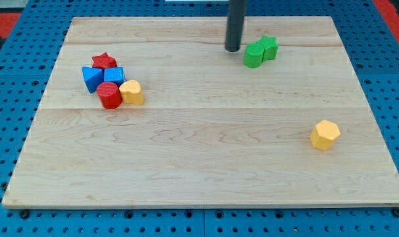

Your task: Push red star towards center

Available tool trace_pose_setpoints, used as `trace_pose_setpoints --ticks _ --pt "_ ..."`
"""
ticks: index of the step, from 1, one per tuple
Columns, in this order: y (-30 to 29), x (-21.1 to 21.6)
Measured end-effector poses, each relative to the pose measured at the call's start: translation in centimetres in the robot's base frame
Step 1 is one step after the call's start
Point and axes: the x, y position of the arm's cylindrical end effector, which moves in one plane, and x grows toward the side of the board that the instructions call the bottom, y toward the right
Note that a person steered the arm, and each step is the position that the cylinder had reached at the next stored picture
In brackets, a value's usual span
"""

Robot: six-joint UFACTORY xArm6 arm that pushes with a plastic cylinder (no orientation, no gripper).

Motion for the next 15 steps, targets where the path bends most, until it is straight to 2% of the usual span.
trace_pose_setpoints --ticks 1,2,3,4,5,6,8,9,10,11,12,13,14,15 --pt "-8.2 0.9" --pt "-9.5 1.7" --pt "-9.5 1.3" --pt "-7.9 4.7" --pt "-2.4 6.9" --pt "0.1 9.1" --pt "-8.7 9.6" --pt "-8.8 9.6" --pt "-10.3 8.5" --pt "-14.4 5.5" --pt "-15.4 5.6" --pt "-13.6 5.6" --pt "-9.5 7.4" --pt "-9.4 9.3"
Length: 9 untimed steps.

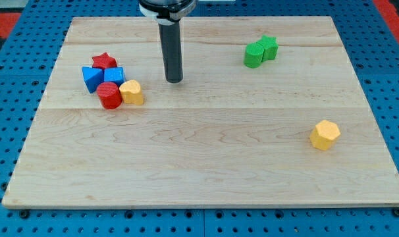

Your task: Push red star towards center

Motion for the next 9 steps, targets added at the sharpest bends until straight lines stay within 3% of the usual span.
trace_pose_setpoints --ticks 2,3,4,5,6,7,8,9 --pt "-0.2 1.7" --pt "-1.5 -2.0" --pt "-5.2 -2.9" --pt "-2.2 -1.8" --pt "6.4 3.1" --pt "7.1 12.5" --pt "1.6 20.4" --pt "-6.1 22.1"
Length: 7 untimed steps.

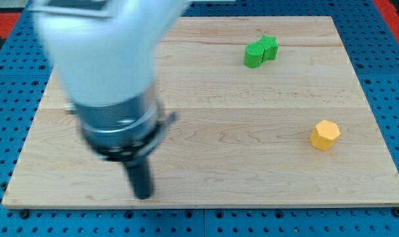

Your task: Push red star towards center

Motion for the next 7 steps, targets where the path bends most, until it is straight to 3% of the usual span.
trace_pose_setpoints --ticks 2,6,7 --pt "-18.1 -8.4" --pt "-19.2 -13.9" --pt "-19.1 -18.9"
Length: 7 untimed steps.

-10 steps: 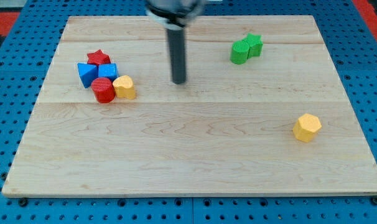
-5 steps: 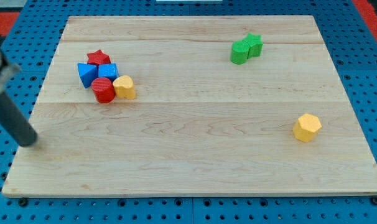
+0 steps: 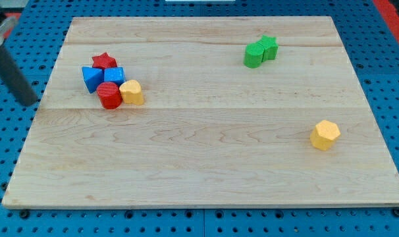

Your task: Push red star towards center

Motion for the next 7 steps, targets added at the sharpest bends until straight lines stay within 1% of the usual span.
trace_pose_setpoints --ticks 1,2,3,4,5,7 --pt "0.0 -8.2" --pt "0.0 -9.6" --pt "1.6 -9.4" --pt "4.4 -9.5" --pt "5.4 -9.5" --pt "4.0 -7.3"
